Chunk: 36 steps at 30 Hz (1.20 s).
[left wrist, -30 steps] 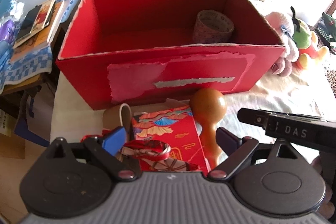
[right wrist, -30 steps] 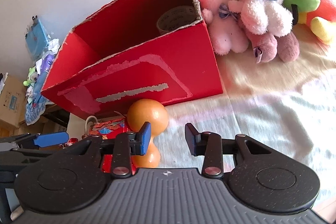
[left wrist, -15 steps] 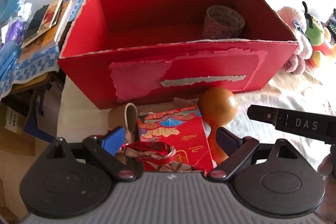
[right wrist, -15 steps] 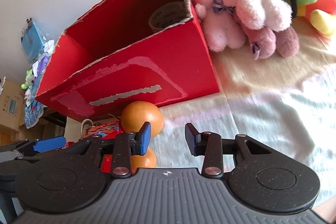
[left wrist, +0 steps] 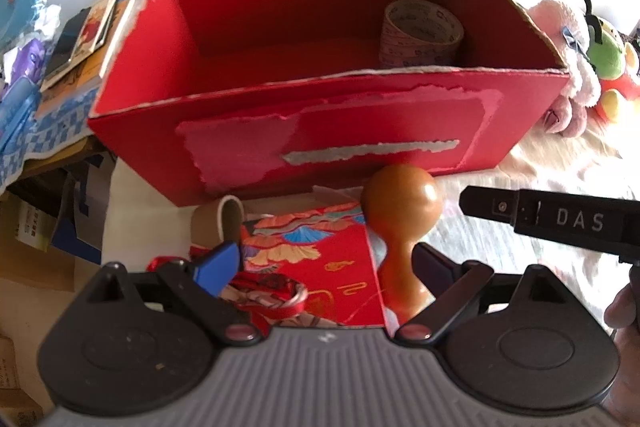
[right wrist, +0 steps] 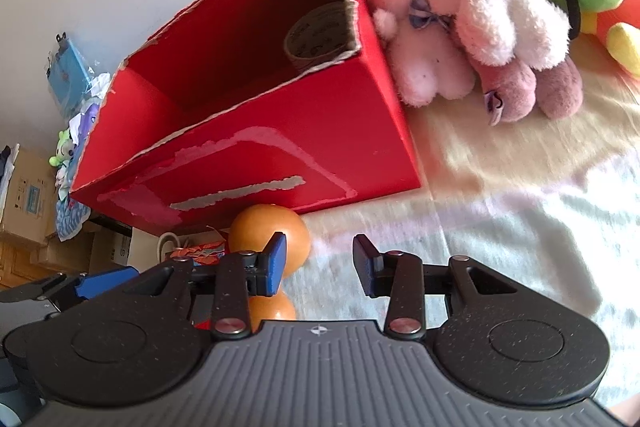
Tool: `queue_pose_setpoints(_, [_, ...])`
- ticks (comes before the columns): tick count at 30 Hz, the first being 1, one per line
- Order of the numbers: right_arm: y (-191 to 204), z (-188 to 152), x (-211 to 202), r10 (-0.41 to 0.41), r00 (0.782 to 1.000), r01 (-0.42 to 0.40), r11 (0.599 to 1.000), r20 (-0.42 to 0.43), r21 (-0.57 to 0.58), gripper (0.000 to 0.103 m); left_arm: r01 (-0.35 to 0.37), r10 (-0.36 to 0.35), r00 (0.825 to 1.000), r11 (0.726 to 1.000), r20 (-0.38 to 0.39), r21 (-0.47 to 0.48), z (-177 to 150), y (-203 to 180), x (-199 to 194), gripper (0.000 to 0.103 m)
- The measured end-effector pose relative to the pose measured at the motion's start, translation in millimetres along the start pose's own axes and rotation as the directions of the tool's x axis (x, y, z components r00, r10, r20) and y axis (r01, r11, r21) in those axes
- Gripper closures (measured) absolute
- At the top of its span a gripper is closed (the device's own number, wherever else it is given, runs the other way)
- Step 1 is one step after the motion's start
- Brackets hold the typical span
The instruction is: Organize objects
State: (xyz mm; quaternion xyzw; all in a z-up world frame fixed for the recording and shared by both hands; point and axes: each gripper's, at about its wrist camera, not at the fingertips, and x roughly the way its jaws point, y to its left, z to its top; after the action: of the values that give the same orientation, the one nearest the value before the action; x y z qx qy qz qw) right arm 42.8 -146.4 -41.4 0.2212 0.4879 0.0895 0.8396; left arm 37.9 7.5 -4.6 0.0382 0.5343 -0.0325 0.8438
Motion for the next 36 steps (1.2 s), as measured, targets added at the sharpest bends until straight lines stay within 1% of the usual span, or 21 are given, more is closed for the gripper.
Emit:
queue_pose_setpoints(3, [-5.1, -0.4, -1.1, 0.004, 1.0, -0.004, 1.0, -0.001, 0.017, 0.063, 0.0, 0.0, 1.0, 1.0, -0.002, 0.011, 1.3, -3.0, 1.3, 0.01])
queue_pose_setpoints(11, [-16.7, -4.2, -2.9, 0.016, 1.0, -0.016, 0.998, 0.001, 0.059, 0.062, 0.03, -0.029, 0.999, 0.999, -0.019, 0.042, 1.4, -10.7, 5.0, 0.01])
queue_pose_setpoints(14, [-18.3, -5.8, -2.9, 0.035, 0.999, -0.035, 0.997, 0.0, 0.068, 0.062, 0.039, -0.038, 0.999, 0.998, -0.024, 0.047, 0.9, -11.0, 6.3, 0.01])
queue_pose_setpoints(20, [-18.7, -6.6, 0.2, 0.044, 0.999, -0.044, 0.996, -0.006, 0.077, 0.061, 0.063, -0.061, 0.997, 0.997, -0.038, 0.043, 0.6, -8.2, 9.8, 0.012])
queue_pose_setpoints(23, [-18.8, -6.0, 1.4, 0.051, 0.999, -0.05, 0.995, -0.009, 0.081, 0.059, 0.077, -0.076, 0.996, 0.996, -0.036, 0.043, 0.2, -6.2, 10.3, 0.013])
queue_pose_setpoints(25, [-18.8, -5.6, 3.2, 0.057, 0.998, -0.056, 0.995, -0.017, 0.083, 0.056, 0.08, -0.079, 0.996, 0.996, -0.033, 0.045, -0.2, -5.4, 10.3, 0.014])
queue_pose_setpoints(32, [-12.3, -3.4, 6.9, 0.105, 0.994, -0.103, 0.993, -0.034, 0.058, 0.055, 0.102, -0.101, 0.995, 0.994, -0.024, 0.031, -1.7, 3.6, 9.5, 0.014])
queue_pose_setpoints(36, [-5.8, -3.8, 12.4, 0.145, 0.987, -0.143, 0.989, -0.068, 0.027, 0.055, 0.125, -0.125, 0.992, 0.992, -0.015, 0.015, -5.5, 10.6, 7.7, 0.017])
